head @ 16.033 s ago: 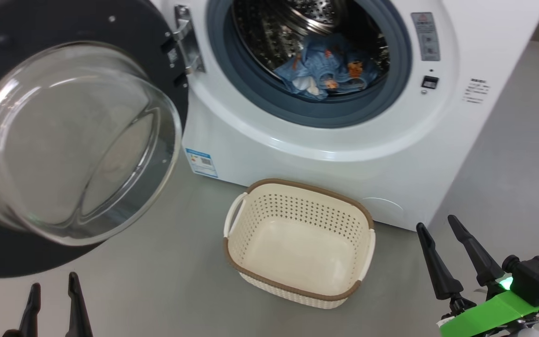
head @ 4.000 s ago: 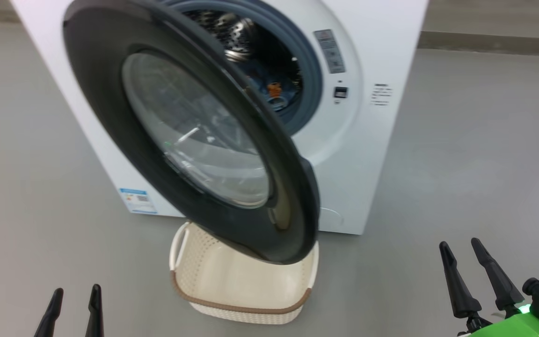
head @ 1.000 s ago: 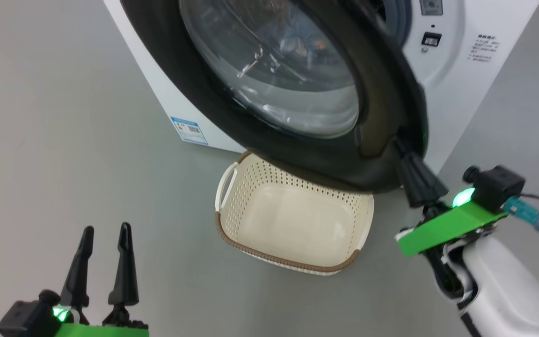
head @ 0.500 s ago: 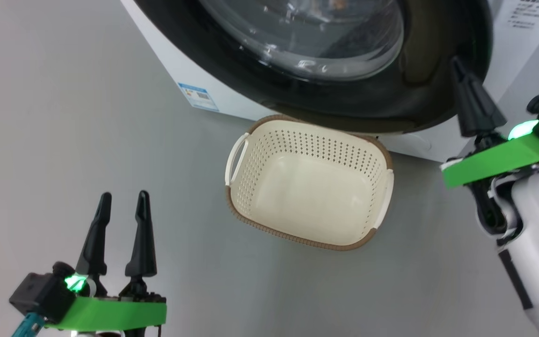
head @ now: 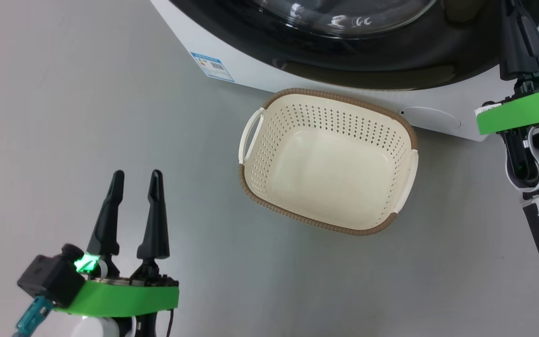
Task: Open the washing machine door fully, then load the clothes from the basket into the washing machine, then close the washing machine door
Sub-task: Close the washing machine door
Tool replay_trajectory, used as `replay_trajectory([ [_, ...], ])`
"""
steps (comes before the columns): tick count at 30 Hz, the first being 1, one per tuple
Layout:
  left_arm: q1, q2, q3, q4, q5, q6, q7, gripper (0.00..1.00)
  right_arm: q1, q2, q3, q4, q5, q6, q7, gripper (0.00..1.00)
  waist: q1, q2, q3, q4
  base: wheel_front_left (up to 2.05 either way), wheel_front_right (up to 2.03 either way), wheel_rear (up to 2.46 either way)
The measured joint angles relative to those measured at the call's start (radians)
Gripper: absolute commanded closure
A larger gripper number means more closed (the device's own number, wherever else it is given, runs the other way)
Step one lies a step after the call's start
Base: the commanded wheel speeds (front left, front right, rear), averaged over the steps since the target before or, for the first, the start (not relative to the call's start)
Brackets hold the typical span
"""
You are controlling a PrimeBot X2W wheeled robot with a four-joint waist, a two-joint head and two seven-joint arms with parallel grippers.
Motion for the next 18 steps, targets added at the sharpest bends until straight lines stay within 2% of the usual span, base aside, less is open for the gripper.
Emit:
replay_trajectory([
  [9,-0.018,-0.002,-0.001,0.01,-0.008,0.0,0.0,0.0,-0.016,0.003,0.028,0.004,-0.002,-0.002,0.0,1.0,0.0,0.0,0.002,-0.005,0.0,0.0,0.0],
  [14,-0.016,0.002,0.015,0.04,-0.008,0.0,0.0,0.0,0.034,0.01,0.071,-0.004,0.009,-0.007,0.0,1.0,0.0,0.0,-0.03,-0.02,0.0,0.0,0.0],
  [15,-0.014,0.004,0.019,0.044,-0.008,0.0,0.0,0.0,0.055,0.013,0.072,-0.007,0.009,-0.007,0.0,0.88,0.0,0.0,-0.037,-0.025,0.0,0.0,0.0],
  [17,-0.011,0.01,0.024,0.056,-0.008,0.0,0.0,0.0,0.101,0.02,0.076,-0.011,0.012,-0.009,0.0,0.53,0.0,0.0,-0.054,-0.033,0.0,0.0,0.0],
  [18,-0.007,0.016,0.026,0.063,-0.008,0.0,0.0,0.0,0.122,0.025,0.076,-0.013,0.015,-0.009,0.0,0.25,0.0,0.0,-0.063,-0.037,0.0,0.0,0.0],
])
